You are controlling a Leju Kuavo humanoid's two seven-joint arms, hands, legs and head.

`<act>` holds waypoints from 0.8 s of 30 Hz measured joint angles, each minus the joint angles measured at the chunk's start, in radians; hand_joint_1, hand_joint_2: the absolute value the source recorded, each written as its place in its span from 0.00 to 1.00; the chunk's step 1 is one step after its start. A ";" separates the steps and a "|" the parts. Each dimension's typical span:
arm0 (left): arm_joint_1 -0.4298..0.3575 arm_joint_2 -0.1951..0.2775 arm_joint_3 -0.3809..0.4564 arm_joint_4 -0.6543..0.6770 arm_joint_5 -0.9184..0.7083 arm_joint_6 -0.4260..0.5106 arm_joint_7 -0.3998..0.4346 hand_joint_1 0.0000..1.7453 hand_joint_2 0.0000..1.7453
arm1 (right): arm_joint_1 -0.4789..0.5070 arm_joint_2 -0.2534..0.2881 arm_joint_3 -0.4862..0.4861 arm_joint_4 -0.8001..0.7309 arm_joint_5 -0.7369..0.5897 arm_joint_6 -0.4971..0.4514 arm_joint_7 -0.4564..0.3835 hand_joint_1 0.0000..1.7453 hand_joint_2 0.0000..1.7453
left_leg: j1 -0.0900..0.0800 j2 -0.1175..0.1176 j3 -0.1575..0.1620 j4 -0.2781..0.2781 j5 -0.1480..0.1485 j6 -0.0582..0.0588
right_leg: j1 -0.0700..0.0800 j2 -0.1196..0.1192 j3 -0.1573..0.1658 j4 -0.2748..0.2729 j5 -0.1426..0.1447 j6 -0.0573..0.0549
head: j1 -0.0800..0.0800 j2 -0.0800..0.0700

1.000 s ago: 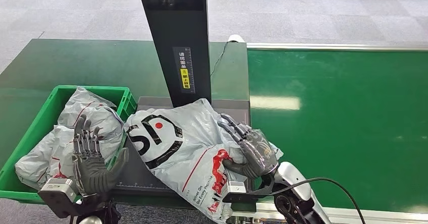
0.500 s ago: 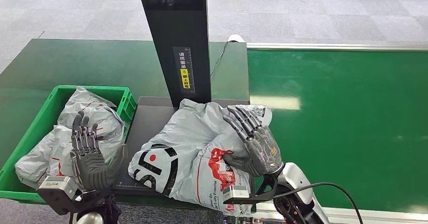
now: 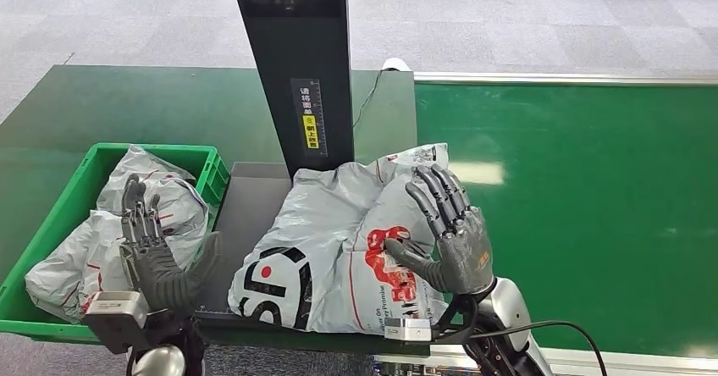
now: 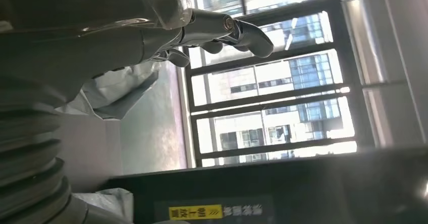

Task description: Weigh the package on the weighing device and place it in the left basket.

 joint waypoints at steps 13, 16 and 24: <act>-0.152 0.092 -0.345 0.402 -0.581 -0.515 0.319 0.00 1.00 | -0.024 -0.008 0.002 0.036 -0.121 0.262 0.087 0.00 1.00 | -0.001 -0.001 0.000 0.000 0.000 0.000 | 0.000 0.000 0.000 0.000 0.000 0.000 | 0.000 0.000; -0.175 0.095 -0.367 0.440 -0.595 -0.533 0.339 0.00 1.00 | -0.024 -0.008 0.001 0.038 -0.110 0.270 0.098 0.00 1.00 | 0.000 -0.002 0.000 0.000 0.000 0.000 | 0.000 -0.001 0.001 0.000 0.000 0.000 | 0.000 0.000; -0.208 0.086 -0.388 0.495 -0.636 -0.547 0.385 0.00 1.00 | -0.024 0.000 -0.004 0.040 -0.098 0.276 0.103 0.00 1.00 | -0.001 -0.004 0.005 0.000 0.000 0.001 | -0.002 -0.003 0.010 0.000 -0.001 0.001 | 0.000 0.000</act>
